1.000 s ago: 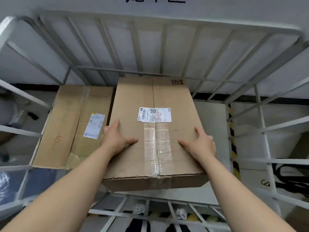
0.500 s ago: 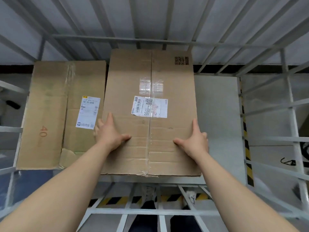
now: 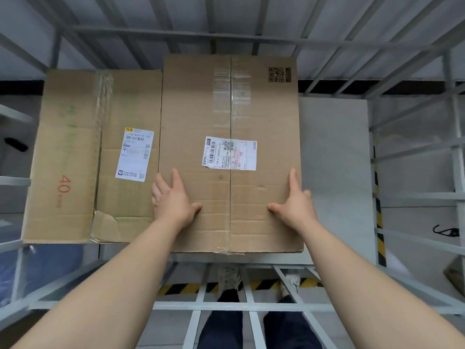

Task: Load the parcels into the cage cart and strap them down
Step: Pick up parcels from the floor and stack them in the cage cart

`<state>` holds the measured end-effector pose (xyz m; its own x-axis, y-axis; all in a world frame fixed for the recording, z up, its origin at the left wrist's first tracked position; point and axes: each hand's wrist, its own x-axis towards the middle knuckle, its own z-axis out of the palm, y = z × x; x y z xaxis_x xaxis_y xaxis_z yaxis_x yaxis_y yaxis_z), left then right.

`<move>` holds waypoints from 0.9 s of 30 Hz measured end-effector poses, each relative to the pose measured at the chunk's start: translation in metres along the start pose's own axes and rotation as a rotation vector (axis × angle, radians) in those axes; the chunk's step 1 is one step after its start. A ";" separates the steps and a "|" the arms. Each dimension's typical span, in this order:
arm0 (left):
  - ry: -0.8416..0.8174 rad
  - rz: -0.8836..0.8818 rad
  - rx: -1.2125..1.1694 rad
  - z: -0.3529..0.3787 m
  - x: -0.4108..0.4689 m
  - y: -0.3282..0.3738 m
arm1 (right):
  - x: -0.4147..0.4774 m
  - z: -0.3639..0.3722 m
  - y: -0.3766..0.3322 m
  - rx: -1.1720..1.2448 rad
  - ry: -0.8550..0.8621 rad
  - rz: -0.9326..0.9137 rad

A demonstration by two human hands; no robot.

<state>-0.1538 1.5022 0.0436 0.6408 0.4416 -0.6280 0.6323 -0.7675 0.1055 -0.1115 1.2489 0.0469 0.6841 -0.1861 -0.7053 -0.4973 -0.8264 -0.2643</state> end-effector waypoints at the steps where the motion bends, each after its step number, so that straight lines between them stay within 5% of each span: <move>1: 0.002 0.003 0.008 -0.003 -0.002 0.001 | -0.002 -0.002 -0.001 -0.029 -0.001 -0.009; 12: 0.193 0.394 0.314 -0.090 -0.076 0.050 | -0.081 -0.077 -0.012 -0.219 0.193 -0.249; 27: 0.316 0.907 0.338 -0.141 -0.282 0.219 | -0.262 -0.256 0.119 0.027 0.589 -0.079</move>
<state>-0.1347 1.2748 0.3527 0.9342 -0.3069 -0.1821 -0.2735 -0.9436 0.1867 -0.2139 1.0632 0.3683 0.8968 -0.3943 -0.2006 -0.4405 -0.8375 -0.3232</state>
